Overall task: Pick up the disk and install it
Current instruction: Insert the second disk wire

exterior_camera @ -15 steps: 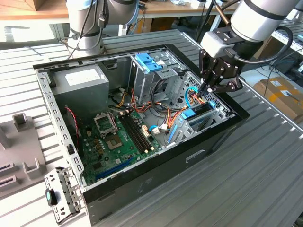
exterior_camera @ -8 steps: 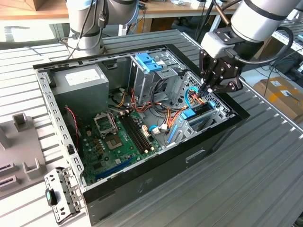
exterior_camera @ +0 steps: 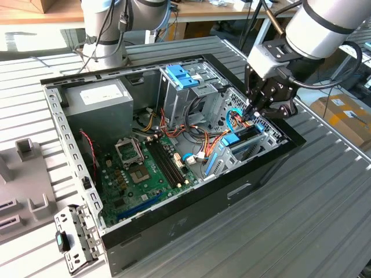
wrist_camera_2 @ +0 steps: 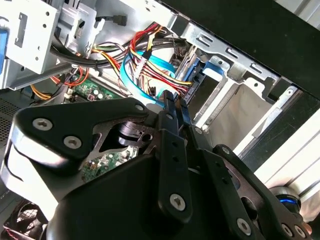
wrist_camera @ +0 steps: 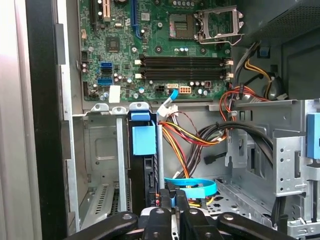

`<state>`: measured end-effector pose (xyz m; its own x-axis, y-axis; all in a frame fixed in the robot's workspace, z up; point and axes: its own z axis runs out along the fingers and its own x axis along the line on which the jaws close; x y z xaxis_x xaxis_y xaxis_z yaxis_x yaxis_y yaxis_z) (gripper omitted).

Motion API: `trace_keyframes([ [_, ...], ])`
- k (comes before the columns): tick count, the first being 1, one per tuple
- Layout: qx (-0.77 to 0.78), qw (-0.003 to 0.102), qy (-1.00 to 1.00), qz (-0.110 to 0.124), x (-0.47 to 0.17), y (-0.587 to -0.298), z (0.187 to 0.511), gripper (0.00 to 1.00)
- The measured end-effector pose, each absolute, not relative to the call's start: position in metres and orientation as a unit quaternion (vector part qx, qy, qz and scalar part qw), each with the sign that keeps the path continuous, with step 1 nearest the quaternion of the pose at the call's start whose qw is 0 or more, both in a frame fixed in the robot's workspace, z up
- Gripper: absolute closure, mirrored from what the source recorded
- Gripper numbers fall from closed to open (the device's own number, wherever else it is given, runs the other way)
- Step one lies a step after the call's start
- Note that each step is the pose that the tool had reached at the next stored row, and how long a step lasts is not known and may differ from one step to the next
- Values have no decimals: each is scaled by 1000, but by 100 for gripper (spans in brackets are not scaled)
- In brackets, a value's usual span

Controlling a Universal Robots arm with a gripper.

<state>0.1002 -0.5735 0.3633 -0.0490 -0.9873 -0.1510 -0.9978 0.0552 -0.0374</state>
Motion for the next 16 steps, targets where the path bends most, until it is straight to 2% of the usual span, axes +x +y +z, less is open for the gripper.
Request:
trace_keyframes([
  [16, -689, 66, 721, 36, 98, -578, 347, 84],
])
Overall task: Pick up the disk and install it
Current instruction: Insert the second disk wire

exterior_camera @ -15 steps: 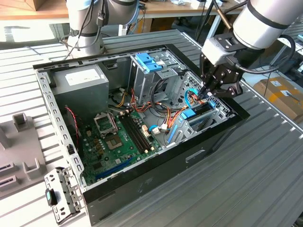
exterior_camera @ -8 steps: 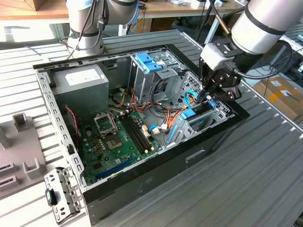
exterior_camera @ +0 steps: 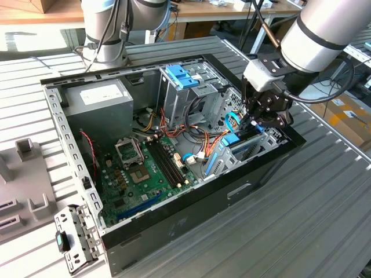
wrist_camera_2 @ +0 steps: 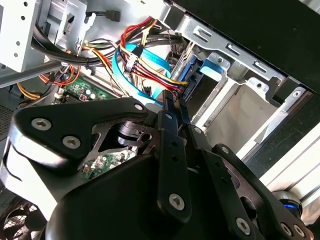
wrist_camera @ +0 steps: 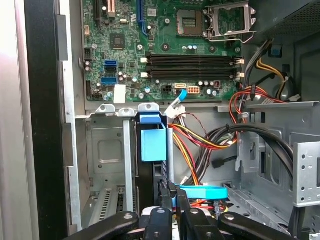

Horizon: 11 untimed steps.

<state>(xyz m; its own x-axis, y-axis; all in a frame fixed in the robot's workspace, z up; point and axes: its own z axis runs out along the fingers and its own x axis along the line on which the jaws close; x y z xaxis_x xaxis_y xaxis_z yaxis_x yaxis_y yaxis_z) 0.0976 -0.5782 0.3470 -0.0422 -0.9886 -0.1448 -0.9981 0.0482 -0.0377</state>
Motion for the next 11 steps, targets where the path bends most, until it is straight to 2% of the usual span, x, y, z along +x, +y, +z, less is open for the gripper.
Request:
trace_keyframes([
  [11, -692, 64, 718, 35, 97, -581, 344, 84],
])
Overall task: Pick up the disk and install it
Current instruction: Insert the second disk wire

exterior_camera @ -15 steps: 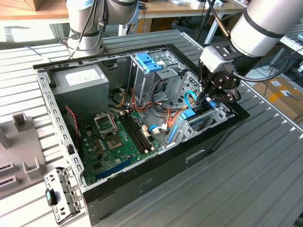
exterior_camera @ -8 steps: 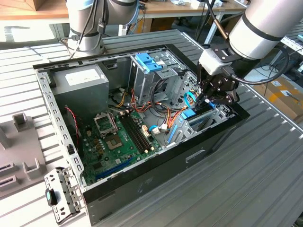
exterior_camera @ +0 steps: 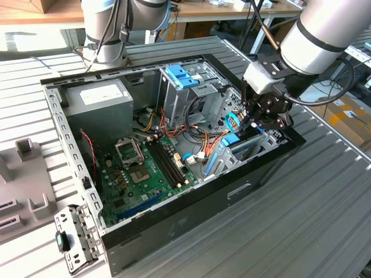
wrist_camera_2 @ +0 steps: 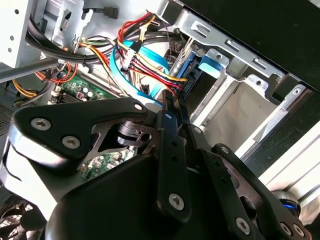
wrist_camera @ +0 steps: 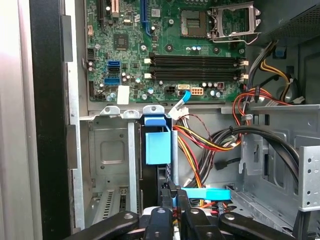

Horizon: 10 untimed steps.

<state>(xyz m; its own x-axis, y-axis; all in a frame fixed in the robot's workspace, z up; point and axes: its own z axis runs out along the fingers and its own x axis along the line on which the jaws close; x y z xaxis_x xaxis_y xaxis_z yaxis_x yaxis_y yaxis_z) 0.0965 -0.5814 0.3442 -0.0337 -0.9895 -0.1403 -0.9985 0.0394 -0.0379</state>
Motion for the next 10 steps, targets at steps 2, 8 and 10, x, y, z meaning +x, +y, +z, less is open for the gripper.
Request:
trace_keyframes([
  [2, -693, 64, 718, 35, 96, -582, 343, 84],
  [8, -693, 64, 717, 35, 93, -583, 341, 84],
  [10, -694, 64, 717, 35, 92, -584, 341, 84],
])
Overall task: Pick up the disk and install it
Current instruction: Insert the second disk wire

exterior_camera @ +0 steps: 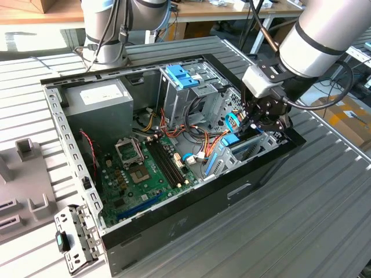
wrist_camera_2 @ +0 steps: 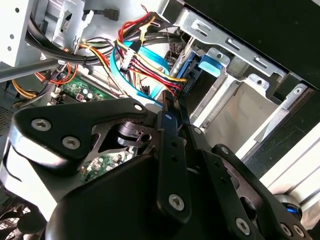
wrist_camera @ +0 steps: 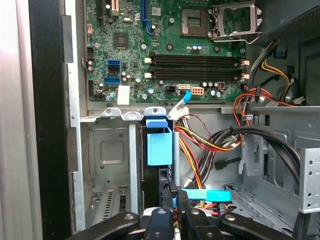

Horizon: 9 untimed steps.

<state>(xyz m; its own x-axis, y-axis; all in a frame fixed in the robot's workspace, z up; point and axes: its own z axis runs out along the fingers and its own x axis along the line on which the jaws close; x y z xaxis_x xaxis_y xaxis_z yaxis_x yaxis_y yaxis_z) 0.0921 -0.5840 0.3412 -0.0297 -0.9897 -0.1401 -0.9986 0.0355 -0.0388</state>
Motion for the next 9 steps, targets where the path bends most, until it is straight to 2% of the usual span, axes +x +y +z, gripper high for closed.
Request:
trace_keyframes([
  [9, -694, 67, 716, 37, 93, -586, 349, 84],
])
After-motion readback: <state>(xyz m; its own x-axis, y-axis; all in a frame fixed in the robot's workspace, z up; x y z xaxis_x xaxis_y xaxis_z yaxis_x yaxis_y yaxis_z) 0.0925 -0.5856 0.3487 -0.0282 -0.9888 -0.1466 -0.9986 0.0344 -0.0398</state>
